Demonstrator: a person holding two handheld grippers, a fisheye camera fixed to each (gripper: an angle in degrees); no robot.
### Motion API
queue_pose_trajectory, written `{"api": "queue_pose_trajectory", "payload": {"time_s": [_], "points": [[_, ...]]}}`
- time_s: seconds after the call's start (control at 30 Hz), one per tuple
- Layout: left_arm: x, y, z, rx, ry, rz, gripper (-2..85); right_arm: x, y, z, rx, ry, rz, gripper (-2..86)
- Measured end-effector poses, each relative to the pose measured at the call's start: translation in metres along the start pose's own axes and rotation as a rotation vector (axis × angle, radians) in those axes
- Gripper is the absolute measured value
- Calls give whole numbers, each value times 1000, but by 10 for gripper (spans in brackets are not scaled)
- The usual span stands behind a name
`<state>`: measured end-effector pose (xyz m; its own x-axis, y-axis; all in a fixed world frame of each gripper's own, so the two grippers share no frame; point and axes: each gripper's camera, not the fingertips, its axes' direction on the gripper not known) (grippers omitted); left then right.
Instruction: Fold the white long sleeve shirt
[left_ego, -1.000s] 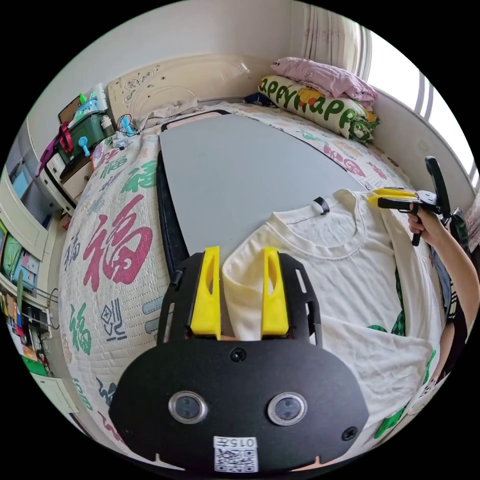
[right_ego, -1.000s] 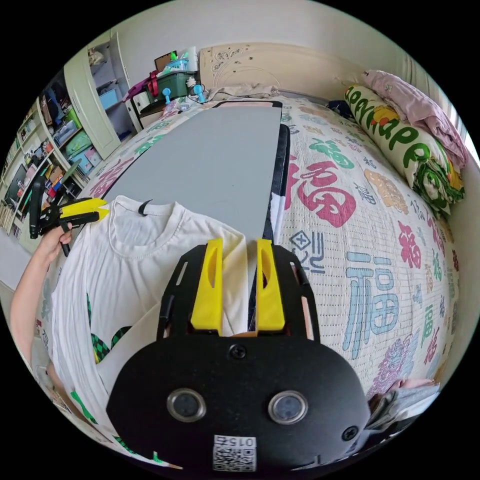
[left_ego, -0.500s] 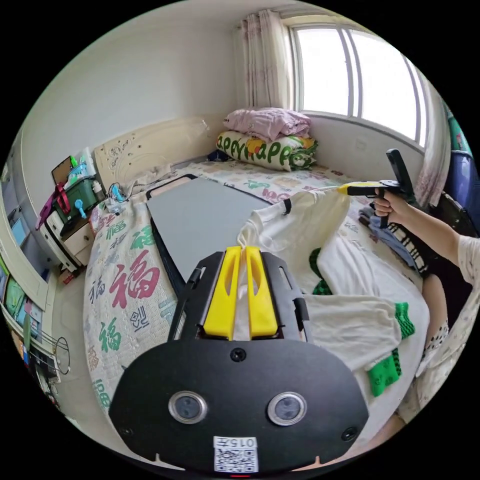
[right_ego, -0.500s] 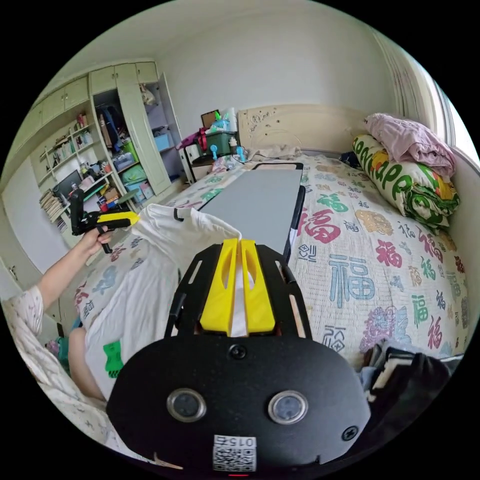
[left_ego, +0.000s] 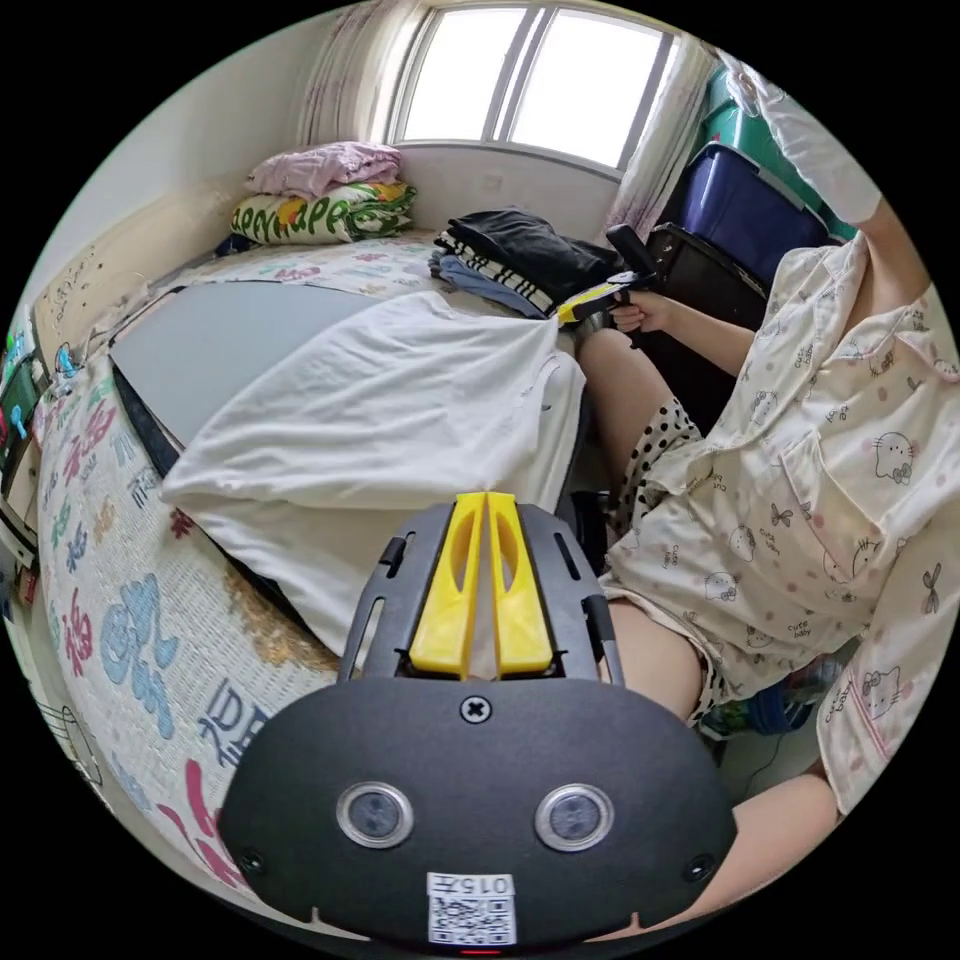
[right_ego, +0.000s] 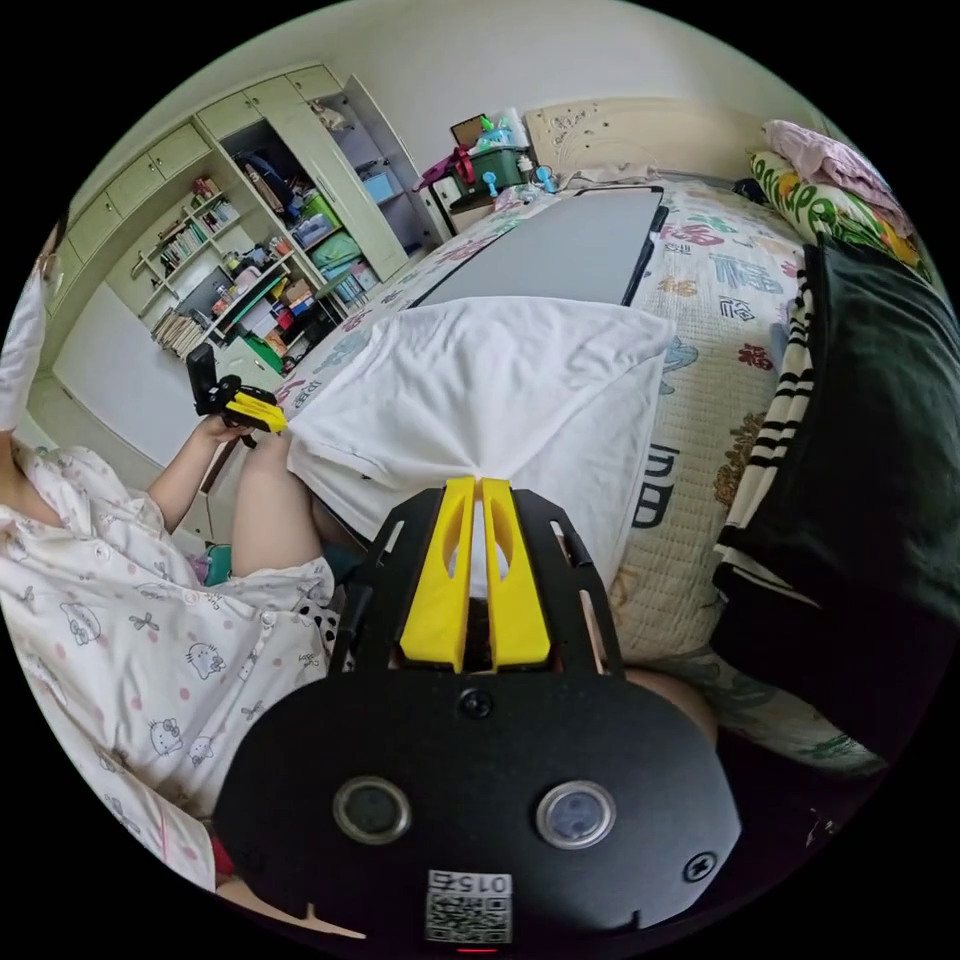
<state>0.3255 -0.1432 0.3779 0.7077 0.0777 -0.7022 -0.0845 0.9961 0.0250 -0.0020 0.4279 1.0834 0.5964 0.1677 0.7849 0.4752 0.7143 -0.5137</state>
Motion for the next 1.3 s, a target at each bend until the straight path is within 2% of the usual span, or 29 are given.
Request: {"api": "queue_pose_trajectory", "payload": {"time_s": [0.1, 0.33, 0.47, 0.53, 0.67, 0.77, 0.87, 0.9, 1.03, 1.17, 1.3], "points": [[14, 6, -4, 31, -37, -8, -1, -12, -14, -61, 41, -4, 2, -6], [37, 22, -15, 87, -63, 2, -3, -33, -56, -168, -8, 27, -7, -6], [36, 38, 14, 17, -41, -37, -2, -14, -83, -202, -101, -32, 43, -4], [39, 40, 30, -46, -114, -52, 0, 2, -98, -227, -101, -80, 93, 0], [44, 53, 5, 40, -72, -56, 11, 43, -136, -337, 66, -101, 185, 51], [12, 72, -22, 199, -109, -179, 33, 94, -180, -394, 180, -112, 265, 84], [-55, 87, -24, 289, -198, -463, 53, 151, -245, -412, 239, -163, 369, 106], [-87, 94, -16, 307, -195, -584, 63, 160, -259, -413, 246, -169, 382, 109], [-174, 104, 21, 363, -151, -829, 108, 206, -371, -401, 216, -83, 436, 129], [-208, 107, 47, 386, -239, -946, 126, 250, -446, -382, 172, -17, 528, 139], [-220, 103, 84, 318, -202, -878, 115, 263, -482, -378, 160, 10, 554, 132]]}}
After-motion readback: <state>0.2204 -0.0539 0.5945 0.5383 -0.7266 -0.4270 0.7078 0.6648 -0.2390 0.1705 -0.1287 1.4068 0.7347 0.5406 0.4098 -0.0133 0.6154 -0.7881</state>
